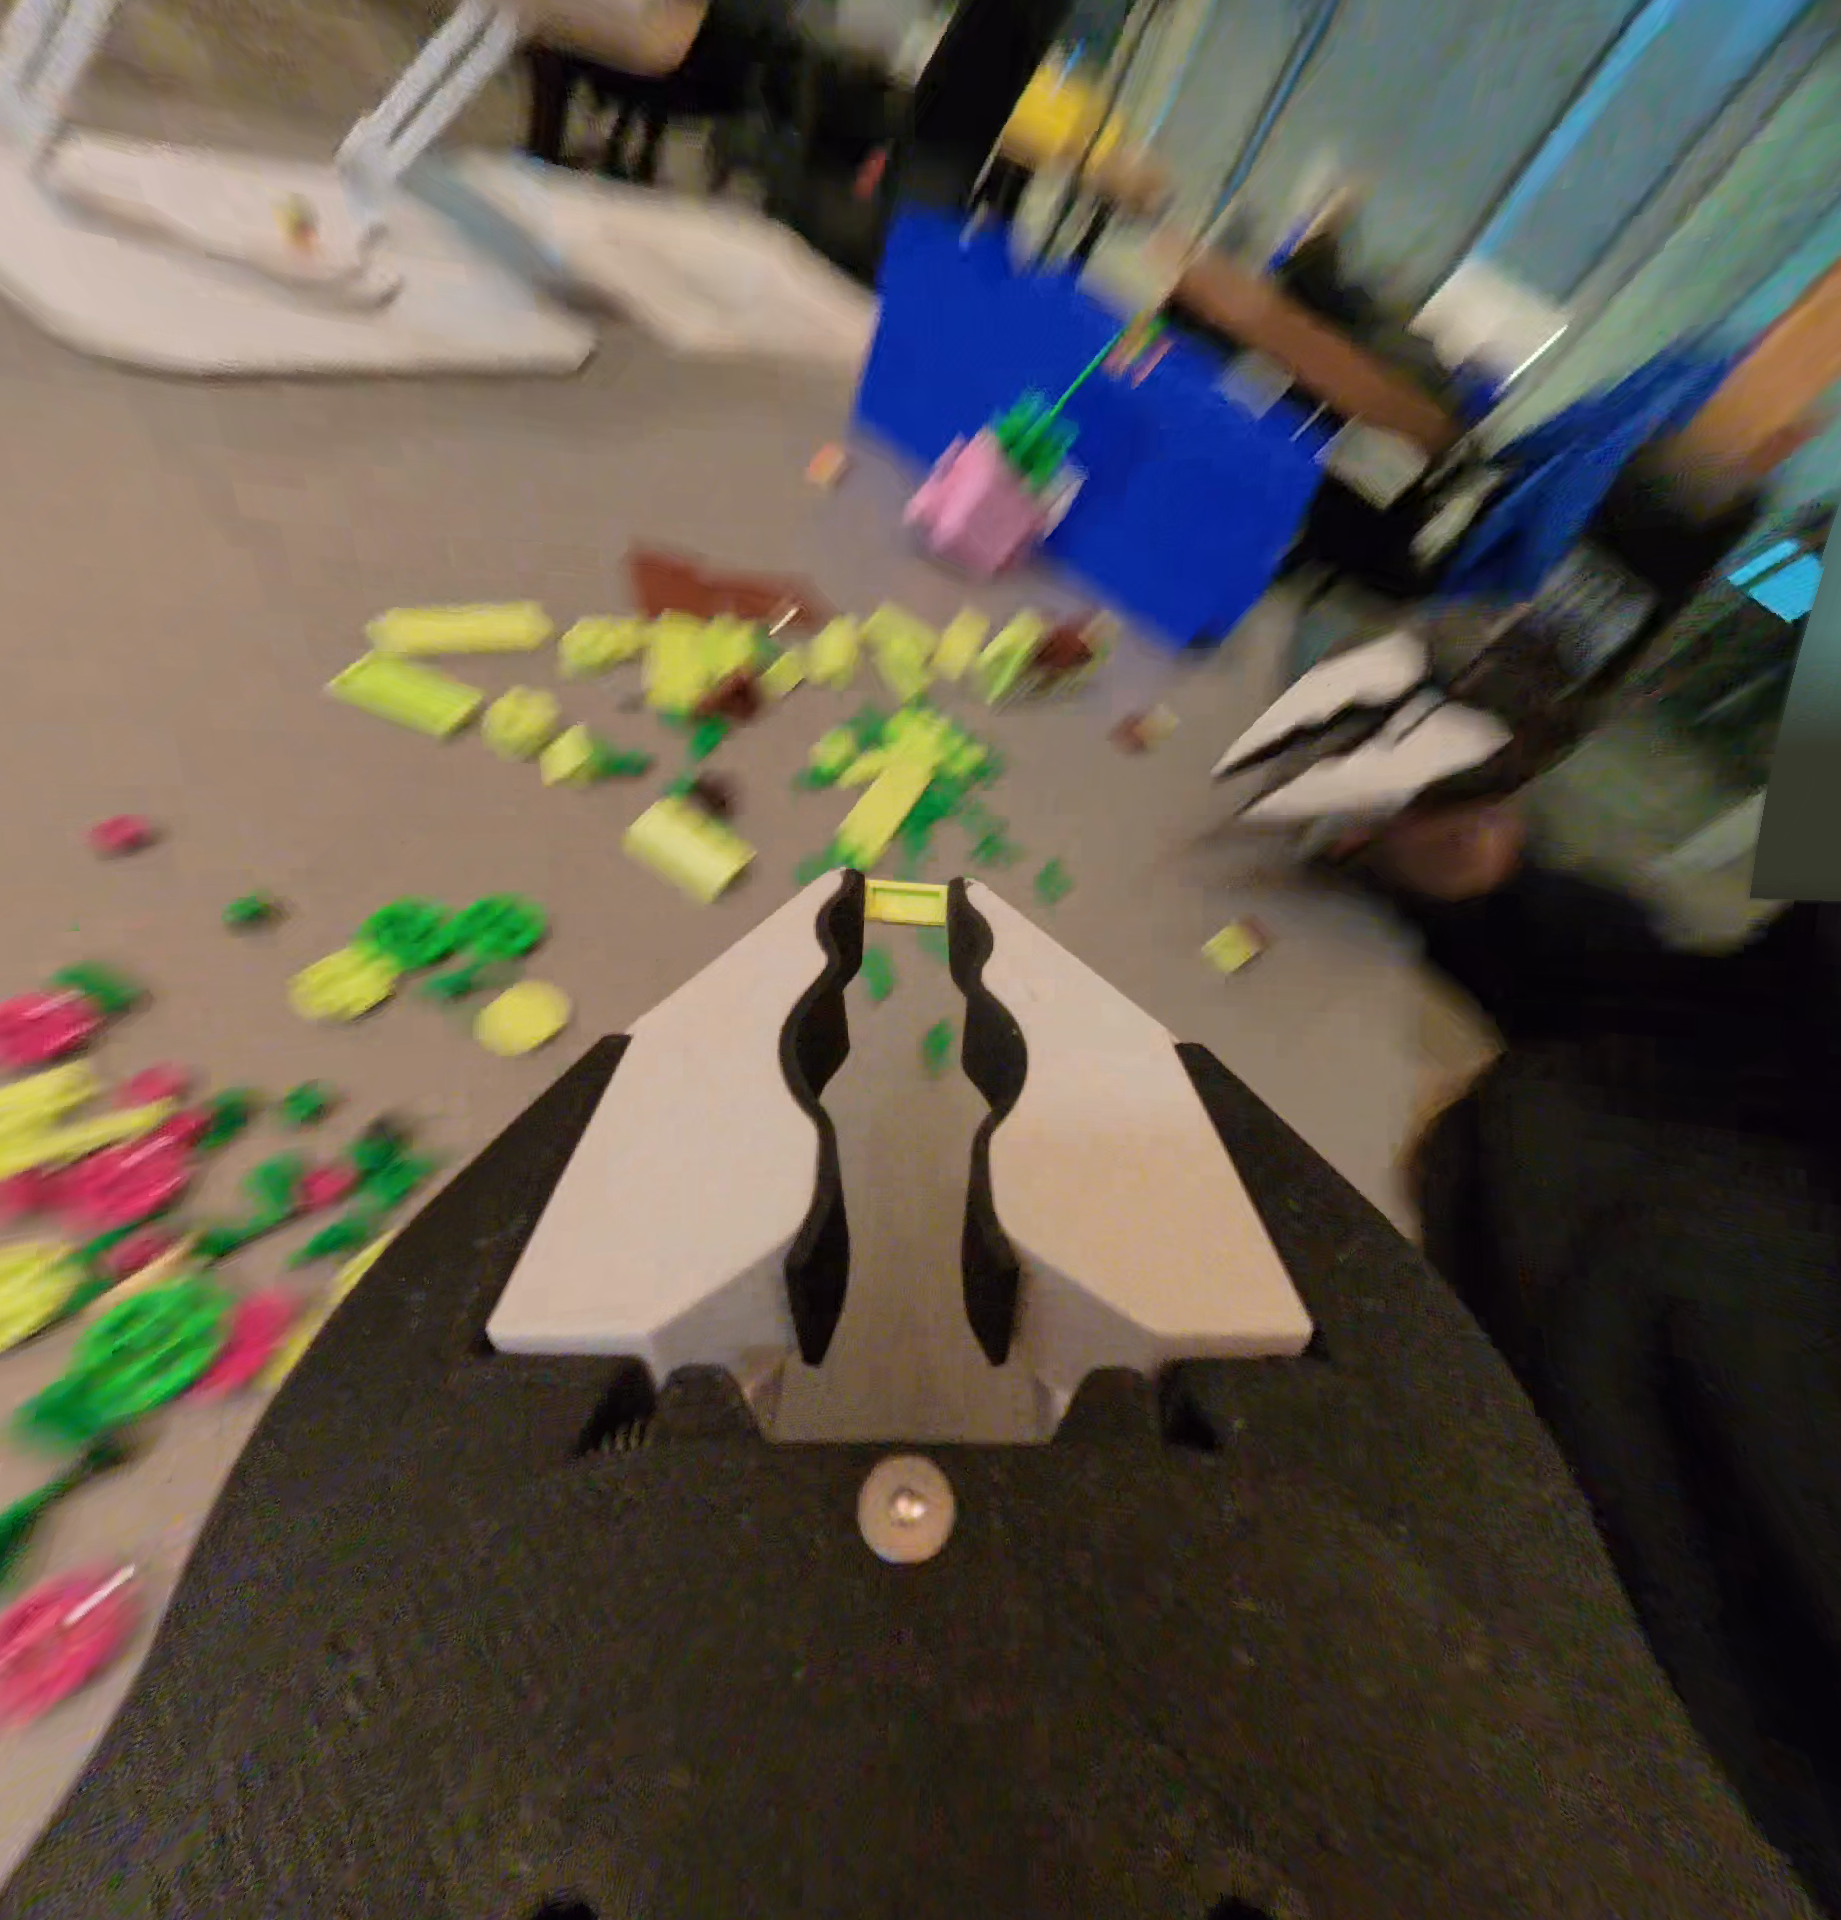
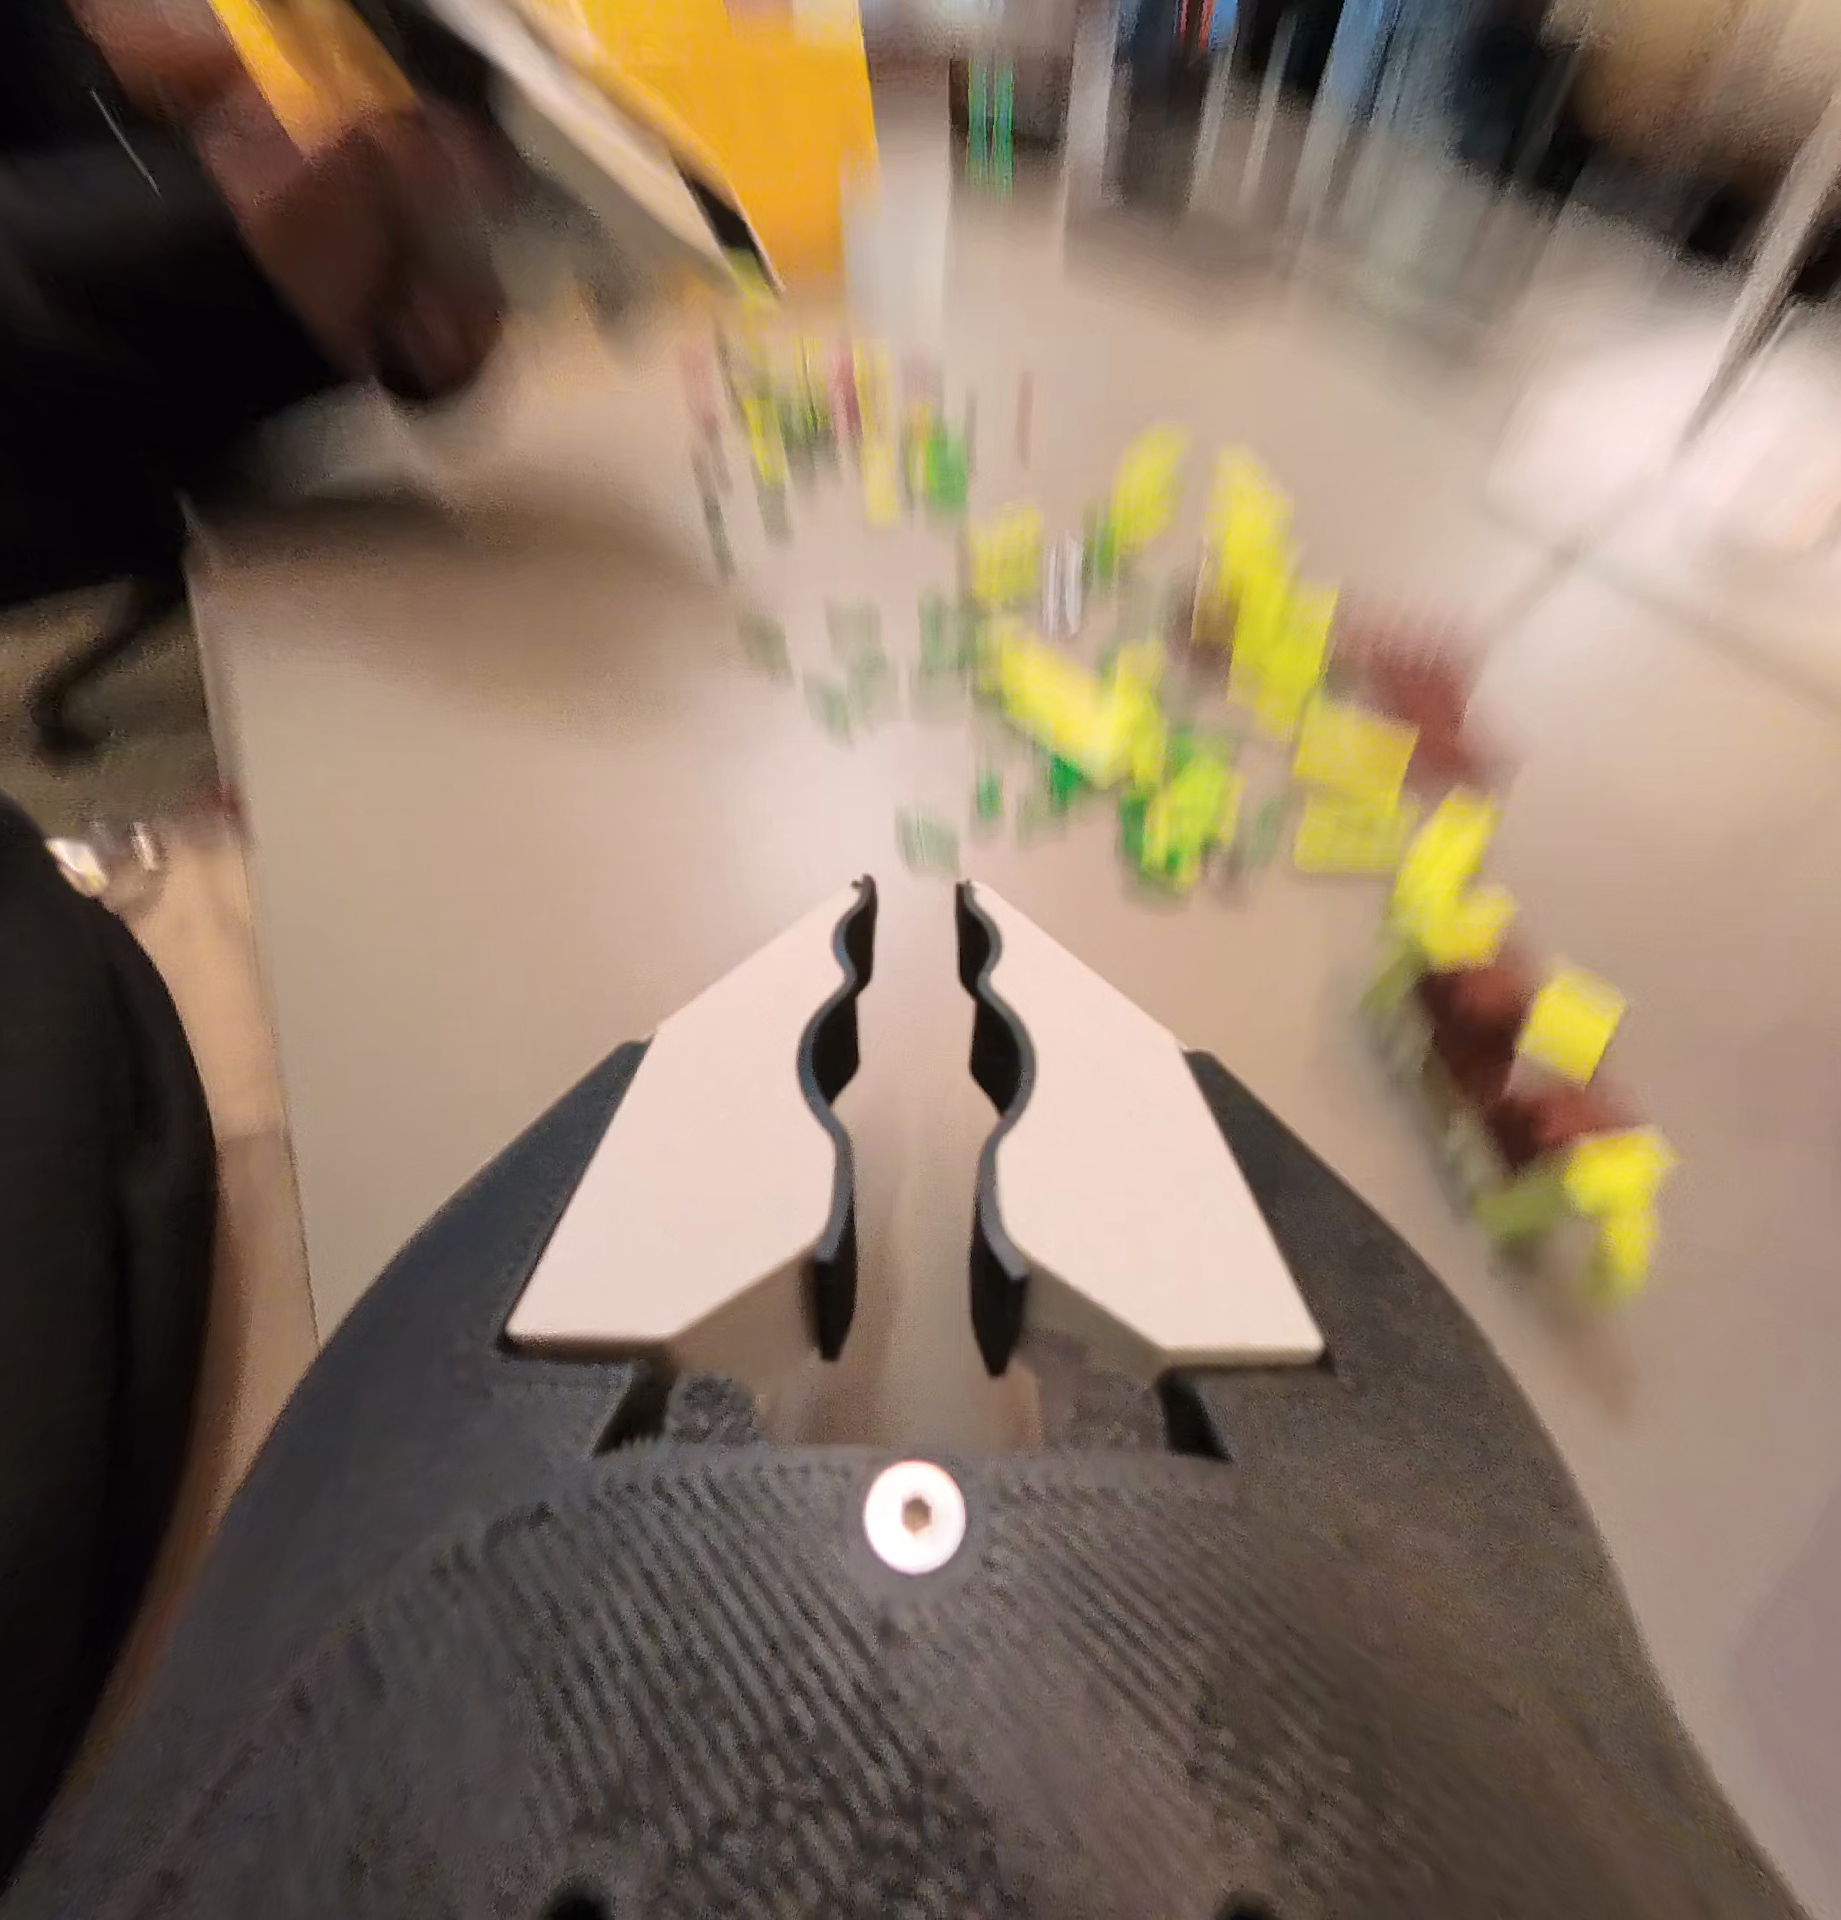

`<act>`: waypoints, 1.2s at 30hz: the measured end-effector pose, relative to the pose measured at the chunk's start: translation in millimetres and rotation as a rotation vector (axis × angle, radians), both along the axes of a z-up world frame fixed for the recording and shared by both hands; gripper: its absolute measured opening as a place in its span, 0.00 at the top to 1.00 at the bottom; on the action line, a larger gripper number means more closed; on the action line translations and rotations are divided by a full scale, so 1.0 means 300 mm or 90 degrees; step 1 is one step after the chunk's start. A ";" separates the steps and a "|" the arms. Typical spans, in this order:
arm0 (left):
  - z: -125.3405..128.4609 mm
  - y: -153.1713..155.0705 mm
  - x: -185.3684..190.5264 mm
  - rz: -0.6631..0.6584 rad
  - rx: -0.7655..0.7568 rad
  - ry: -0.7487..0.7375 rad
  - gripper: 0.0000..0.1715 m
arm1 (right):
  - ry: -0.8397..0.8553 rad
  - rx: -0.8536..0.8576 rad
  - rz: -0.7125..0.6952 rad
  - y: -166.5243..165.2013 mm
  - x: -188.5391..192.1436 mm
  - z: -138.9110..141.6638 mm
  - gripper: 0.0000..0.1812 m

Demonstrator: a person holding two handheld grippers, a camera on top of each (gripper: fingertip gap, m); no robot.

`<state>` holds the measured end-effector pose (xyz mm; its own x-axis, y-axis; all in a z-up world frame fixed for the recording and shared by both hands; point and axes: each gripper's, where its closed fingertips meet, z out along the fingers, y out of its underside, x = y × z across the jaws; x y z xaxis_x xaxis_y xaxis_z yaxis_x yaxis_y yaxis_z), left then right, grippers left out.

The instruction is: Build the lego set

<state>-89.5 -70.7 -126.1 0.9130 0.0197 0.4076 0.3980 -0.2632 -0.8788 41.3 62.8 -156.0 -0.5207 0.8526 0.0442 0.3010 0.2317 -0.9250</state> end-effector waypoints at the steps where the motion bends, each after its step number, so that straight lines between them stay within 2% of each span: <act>1: 0.059 0.031 0.039 -0.017 0.062 -0.046 0.93 | 0.053 -0.003 0.004 -0.015 0.006 0.042 0.93; 4: 0.149 0.123 0.173 -0.093 0.155 -0.195 0.93 | 0.165 -0.003 0.015 -0.074 0.028 0.141 0.89; 7: 0.142 0.194 0.341 -0.229 0.148 -0.355 0.93 | 0.227 -0.011 0.050 -0.135 0.087 0.194 0.87; 10: 0.122 0.229 0.452 -0.315 0.118 -0.439 0.93 | 0.223 -0.009 0.096 -0.167 0.099 0.176 0.87; 12: 0.096 0.243 0.493 -0.337 0.081 -0.447 0.93 | 0.207 -0.010 0.116 -0.175 0.103 0.157 0.87; 18: 0.009 0.236 0.575 -0.401 -0.024 -0.393 0.93 | 0.178 0.009 0.171 -0.213 0.129 0.126 0.90; 21: -0.014 0.229 0.598 -0.421 -0.049 -0.386 0.93 | 0.148 0.024 0.208 -0.246 0.141 0.086 0.88; 24: -0.023 0.227 0.610 -0.431 -0.057 -0.388 0.93 | 0.138 0.057 0.214 -0.257 0.138 0.058 0.94; 29: -0.015 0.238 0.587 -0.408 -0.034 -0.403 0.92 | 0.154 0.090 0.186 -0.245 0.118 0.055 1.00; 32: 0.013 0.260 0.532 -0.354 0.025 -0.426 0.79 | 0.161 0.085 0.130 -0.201 0.088 0.068 1.00; 36: 0.033 0.280 0.540 -0.343 0.058 -0.450 0.77 | 0.205 0.067 0.054 -0.154 0.062 0.122 1.00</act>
